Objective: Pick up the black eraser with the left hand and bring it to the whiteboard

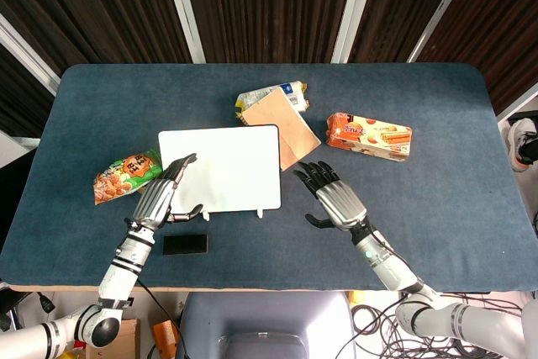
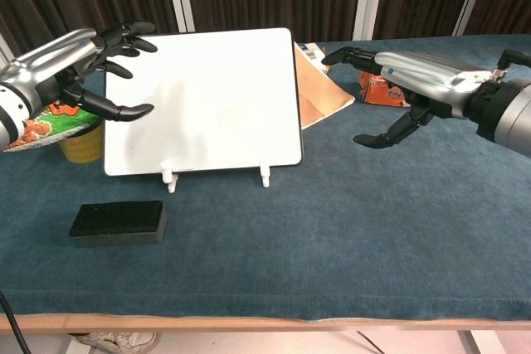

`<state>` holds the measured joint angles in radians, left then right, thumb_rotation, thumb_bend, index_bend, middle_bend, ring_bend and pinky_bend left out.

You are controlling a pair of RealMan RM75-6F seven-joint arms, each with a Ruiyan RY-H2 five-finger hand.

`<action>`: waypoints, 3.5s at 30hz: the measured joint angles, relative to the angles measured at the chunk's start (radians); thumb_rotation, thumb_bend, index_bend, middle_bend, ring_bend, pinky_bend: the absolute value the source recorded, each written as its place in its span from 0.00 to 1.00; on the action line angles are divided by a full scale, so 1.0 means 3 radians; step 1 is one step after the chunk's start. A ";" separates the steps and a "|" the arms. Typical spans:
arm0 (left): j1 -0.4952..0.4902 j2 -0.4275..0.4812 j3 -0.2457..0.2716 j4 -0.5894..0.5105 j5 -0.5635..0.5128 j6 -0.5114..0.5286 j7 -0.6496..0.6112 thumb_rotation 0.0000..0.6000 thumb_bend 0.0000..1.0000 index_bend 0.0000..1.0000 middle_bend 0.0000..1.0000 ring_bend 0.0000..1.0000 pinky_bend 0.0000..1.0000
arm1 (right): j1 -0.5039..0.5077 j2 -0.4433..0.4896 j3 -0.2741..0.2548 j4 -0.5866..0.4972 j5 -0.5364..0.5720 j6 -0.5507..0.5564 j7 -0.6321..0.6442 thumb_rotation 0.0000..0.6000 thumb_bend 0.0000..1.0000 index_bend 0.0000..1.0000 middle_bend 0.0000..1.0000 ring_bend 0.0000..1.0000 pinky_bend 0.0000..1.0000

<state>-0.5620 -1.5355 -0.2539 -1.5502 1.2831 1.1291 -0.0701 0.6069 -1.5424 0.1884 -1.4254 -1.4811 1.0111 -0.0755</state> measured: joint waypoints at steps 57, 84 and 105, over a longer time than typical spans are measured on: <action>0.0521 -0.0387 0.0778 0.0138 -0.0118 0.0345 0.2193 1.00 0.34 0.63 0.68 0.41 0.22 | -0.1358 0.1117 -0.0910 -0.0006 -0.0370 0.1099 0.0507 1.00 0.21 0.00 0.00 0.00 0.00; 0.0067 -0.1244 -0.0080 0.1837 0.0471 0.1055 0.1536 1.00 0.48 0.78 0.83 0.58 0.37 | -0.1375 0.1140 -0.0853 -0.0023 -0.0315 0.0974 0.0490 1.00 0.21 0.00 0.00 0.00 0.00; -0.0321 -0.1749 -0.0128 0.2923 0.0385 0.0963 0.1434 1.00 0.31 0.45 0.59 0.51 0.31 | -0.1384 0.1163 -0.0824 -0.0037 -0.0269 0.0909 0.0484 1.00 0.21 0.00 0.00 0.00 0.00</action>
<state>-0.6584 -2.0603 -0.2922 -0.6732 1.3986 1.4179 0.3600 0.1918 -1.1936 -0.0589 -1.4366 -1.5618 1.2837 0.0698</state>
